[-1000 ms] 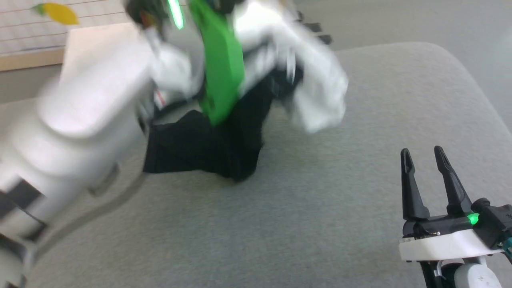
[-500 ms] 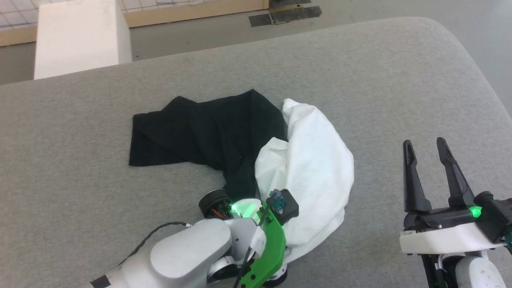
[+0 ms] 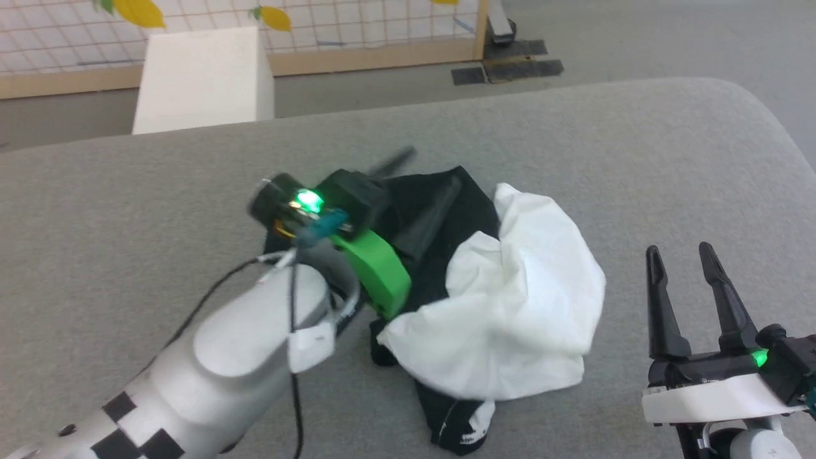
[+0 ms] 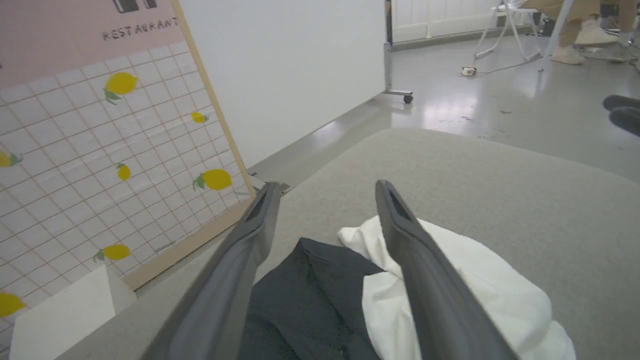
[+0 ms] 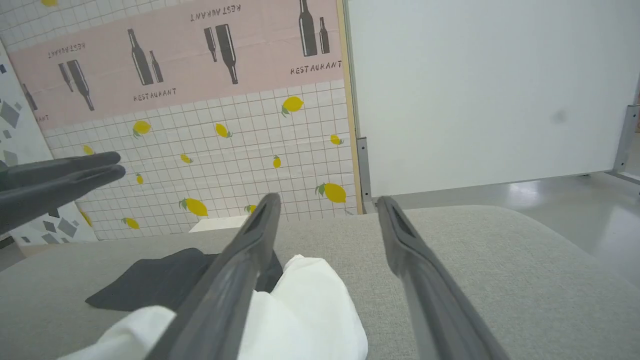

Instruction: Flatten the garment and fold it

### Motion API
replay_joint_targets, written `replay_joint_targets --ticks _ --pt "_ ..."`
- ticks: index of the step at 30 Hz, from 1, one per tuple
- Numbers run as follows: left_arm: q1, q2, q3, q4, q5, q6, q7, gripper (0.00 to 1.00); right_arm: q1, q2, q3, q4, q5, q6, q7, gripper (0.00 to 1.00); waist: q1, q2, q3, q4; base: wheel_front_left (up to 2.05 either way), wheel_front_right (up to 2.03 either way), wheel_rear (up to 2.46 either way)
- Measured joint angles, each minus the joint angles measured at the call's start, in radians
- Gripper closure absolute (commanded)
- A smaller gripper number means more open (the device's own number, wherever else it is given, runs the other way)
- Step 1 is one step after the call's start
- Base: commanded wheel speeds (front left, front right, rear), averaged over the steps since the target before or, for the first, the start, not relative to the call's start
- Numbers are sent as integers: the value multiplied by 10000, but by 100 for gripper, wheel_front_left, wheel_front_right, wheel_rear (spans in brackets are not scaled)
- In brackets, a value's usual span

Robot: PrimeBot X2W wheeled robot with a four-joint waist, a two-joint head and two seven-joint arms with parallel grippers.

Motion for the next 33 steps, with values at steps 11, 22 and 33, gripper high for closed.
replay_joint_targets --ticks 11,22,33 --pt "3121 535 3912 -1592 2153 3591 -640 0 206 -2 -178 -31 -113 -2 0 0 0 0 -567 847 0 0 0" --pt "6874 -943 7079 -2727 4253 2857 -642 0 400 -2 -238 -13 -240 0 0 0 0 0 -840 1254 0 0 0" --pt "8008 -2197 8587 -2330 5417 1135 -642 0 587 0 -159 140 -238 0 0 0 0 0 -1017 1255 0 0 0"
